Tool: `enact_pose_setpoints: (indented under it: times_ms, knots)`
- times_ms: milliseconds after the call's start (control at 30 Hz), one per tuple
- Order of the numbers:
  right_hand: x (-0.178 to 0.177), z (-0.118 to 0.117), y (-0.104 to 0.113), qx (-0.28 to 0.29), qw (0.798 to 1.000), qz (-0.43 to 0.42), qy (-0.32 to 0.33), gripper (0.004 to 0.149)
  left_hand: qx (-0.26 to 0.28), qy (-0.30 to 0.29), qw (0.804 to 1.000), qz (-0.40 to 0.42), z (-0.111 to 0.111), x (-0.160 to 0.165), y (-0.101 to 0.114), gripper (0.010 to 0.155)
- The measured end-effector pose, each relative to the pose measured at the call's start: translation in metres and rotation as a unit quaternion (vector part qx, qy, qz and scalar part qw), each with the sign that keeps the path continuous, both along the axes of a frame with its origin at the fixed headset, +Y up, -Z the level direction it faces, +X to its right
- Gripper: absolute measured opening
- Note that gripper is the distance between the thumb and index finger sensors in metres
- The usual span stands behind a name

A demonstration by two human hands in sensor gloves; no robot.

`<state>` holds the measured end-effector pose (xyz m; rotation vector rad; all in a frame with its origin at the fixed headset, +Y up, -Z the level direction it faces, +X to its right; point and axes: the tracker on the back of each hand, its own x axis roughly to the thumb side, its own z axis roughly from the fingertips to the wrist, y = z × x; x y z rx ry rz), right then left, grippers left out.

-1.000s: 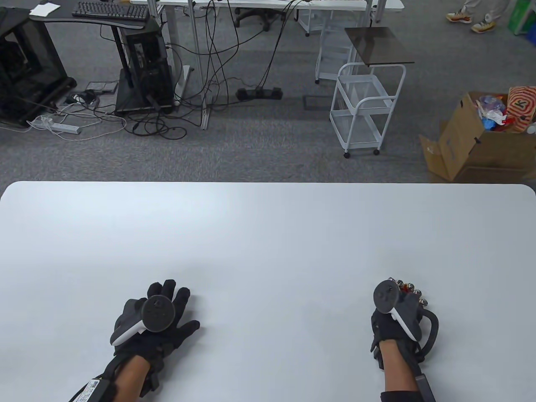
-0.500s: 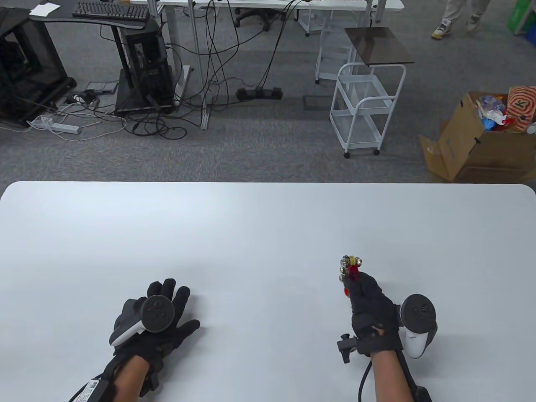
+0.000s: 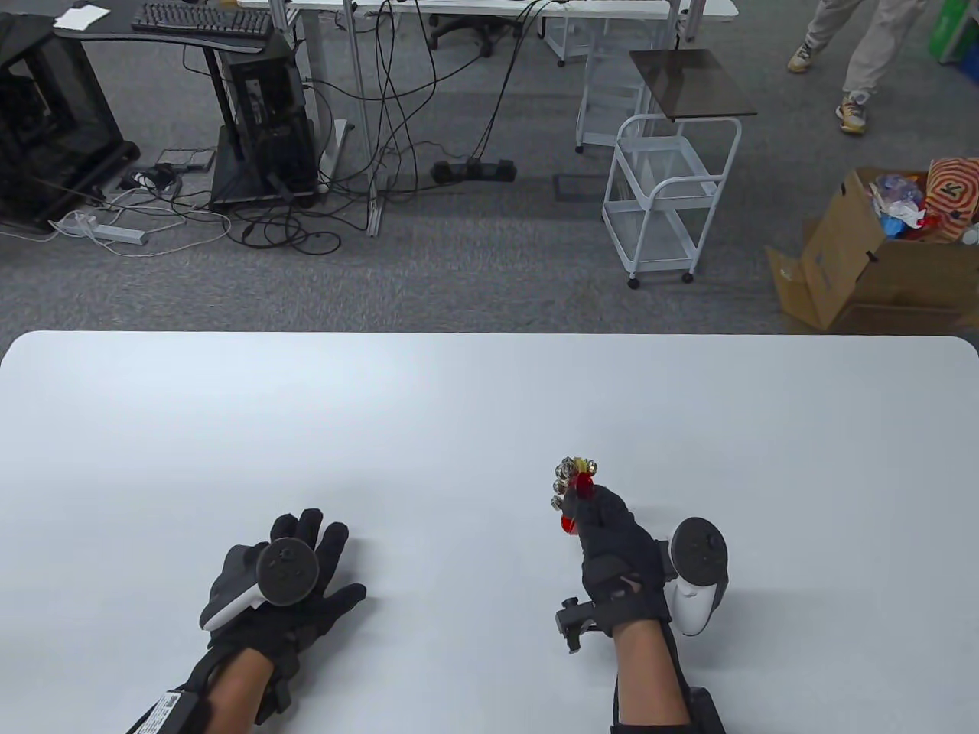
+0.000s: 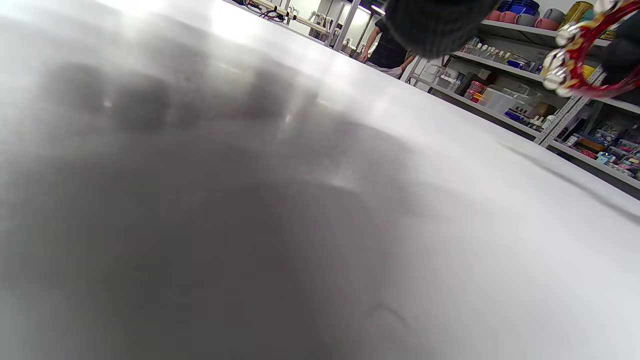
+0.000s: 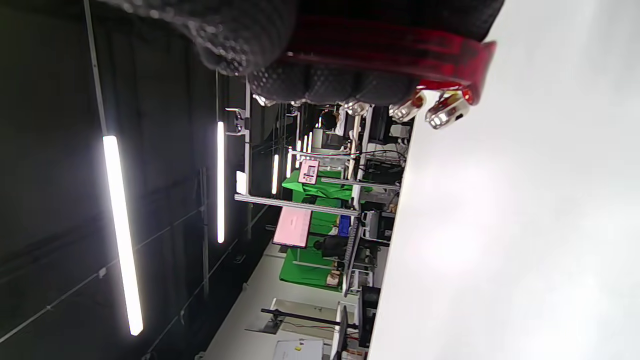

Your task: Shake a handbell

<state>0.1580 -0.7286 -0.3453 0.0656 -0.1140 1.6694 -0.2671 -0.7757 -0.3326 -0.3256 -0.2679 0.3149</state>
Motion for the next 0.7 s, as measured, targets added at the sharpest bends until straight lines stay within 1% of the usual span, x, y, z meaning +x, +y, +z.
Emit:
enact_pose_setpoints:
  times_ms: [167,333,433,500,533,633,667,700]
  knots:
    - [0.0,0.0,-0.004,0.004,1.0,0.027,0.0,0.046,0.0,-0.001,1.0,0.001,0.0,0.001,-0.001,0.086]
    - [0.006,0.0,-0.01,-0.001,1.0,0.026,-0.011,0.046,0.0,0.001,1.0,0.0,0.0,0.002,-0.002,0.087]
    - [0.008,0.002,-0.006,0.007,1.0,0.024,-0.017,0.046,-0.001,0.002,1.0,-0.001,0.0,0.002,-0.002,0.087]
    - [0.008,0.009,0.009,0.031,0.999,0.021,-0.016,0.046,-0.001,0.003,1.0,-0.001,0.001,0.002,-0.001,0.087]
    - [0.006,0.014,0.019,0.05,0.998,0.022,-0.017,0.046,-0.001,0.003,1.0,-0.002,0.001,0.003,-0.001,0.087]
    - [-0.001,0.045,0.068,0.166,0.986,0.027,-0.016,0.045,-0.003,0.004,1.0,-0.004,0.0,0.003,-0.001,0.087]
    - [-0.003,0.058,0.085,0.222,0.975,0.026,-0.013,0.045,-0.004,0.005,1.0,-0.006,0.0,0.003,-0.001,0.086]
    - [-0.004,0.069,0.096,0.27,0.963,0.021,-0.01,0.046,-0.004,0.005,1.0,-0.006,0.0,0.002,-0.001,0.087]
